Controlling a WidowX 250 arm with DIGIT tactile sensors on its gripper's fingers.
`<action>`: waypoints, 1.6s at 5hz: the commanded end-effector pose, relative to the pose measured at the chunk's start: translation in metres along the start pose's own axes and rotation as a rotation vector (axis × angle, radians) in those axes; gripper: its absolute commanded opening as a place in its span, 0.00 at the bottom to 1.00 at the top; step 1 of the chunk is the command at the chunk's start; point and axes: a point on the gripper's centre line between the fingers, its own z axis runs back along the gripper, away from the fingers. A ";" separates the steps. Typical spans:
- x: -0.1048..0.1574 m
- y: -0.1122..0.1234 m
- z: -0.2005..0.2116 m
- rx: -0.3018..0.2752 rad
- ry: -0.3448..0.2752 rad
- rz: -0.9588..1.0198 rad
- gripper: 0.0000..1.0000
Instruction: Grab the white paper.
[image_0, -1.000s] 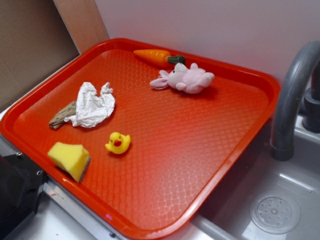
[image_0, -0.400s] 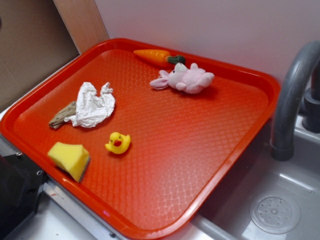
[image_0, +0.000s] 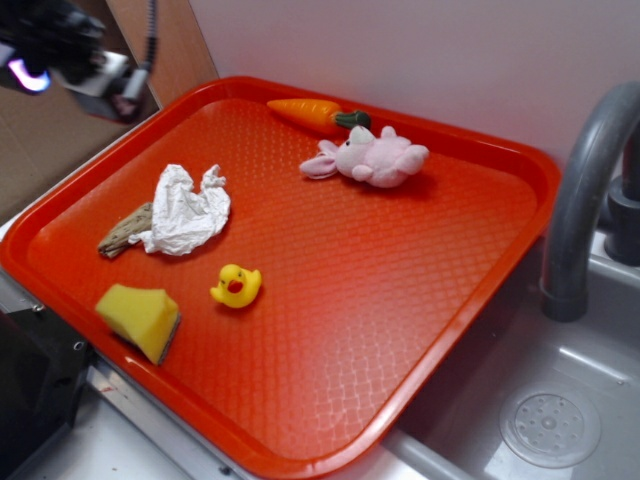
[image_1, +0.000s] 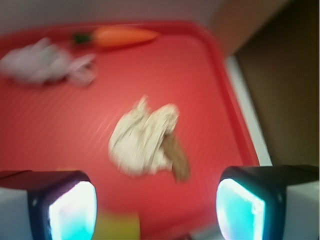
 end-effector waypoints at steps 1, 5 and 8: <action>0.012 0.013 -0.060 -0.009 -0.013 0.197 1.00; 0.022 -0.002 -0.140 -0.446 0.025 0.004 0.00; 0.054 -0.011 -0.102 -0.269 -0.056 -0.262 0.00</action>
